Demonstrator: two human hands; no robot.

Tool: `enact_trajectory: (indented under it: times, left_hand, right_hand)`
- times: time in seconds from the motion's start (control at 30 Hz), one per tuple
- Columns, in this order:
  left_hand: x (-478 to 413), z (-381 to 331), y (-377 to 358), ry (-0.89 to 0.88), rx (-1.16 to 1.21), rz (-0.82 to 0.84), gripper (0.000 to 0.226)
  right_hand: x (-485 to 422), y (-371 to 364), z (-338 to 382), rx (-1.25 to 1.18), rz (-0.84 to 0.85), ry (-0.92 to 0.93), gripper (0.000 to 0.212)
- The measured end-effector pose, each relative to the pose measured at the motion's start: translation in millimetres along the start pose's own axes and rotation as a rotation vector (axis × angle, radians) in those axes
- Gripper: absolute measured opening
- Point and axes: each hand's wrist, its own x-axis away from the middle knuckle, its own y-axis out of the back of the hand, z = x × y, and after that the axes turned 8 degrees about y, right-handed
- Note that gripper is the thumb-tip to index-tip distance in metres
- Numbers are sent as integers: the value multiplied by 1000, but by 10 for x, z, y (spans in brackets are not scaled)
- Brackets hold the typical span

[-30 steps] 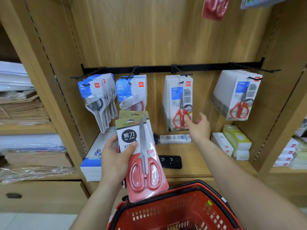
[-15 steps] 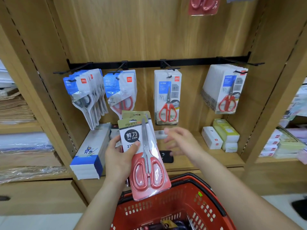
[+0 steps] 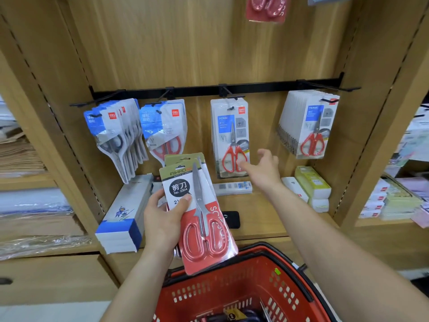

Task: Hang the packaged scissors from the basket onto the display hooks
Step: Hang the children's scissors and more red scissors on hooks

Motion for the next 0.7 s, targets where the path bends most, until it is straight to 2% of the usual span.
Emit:
enact_trajectory:
  times: [0.07,0.2,0.33,0.53,0.7]
  left_hand:
    - [-2,-46,12,-5,-3,6,44]
    - [-19,-105,38,1,-11,18,47]
    - [-46,-130,45,12,-11,20,48]
    - [-59,-104,60,33,8,17,49]
    - [-75,-94,101,16,-7,8,46]
  right_hand:
    - [-163,-112,-38,-31,17,-29,70]
    - [-323,-253,-125,-83,-30,-35,36]
    - [-364,-276,-168,-188,-10,-12,35]
    - [-325,-290,-137,-148,-51,83,23]
    - [-177,-153,-131,-189,-68,179,3]
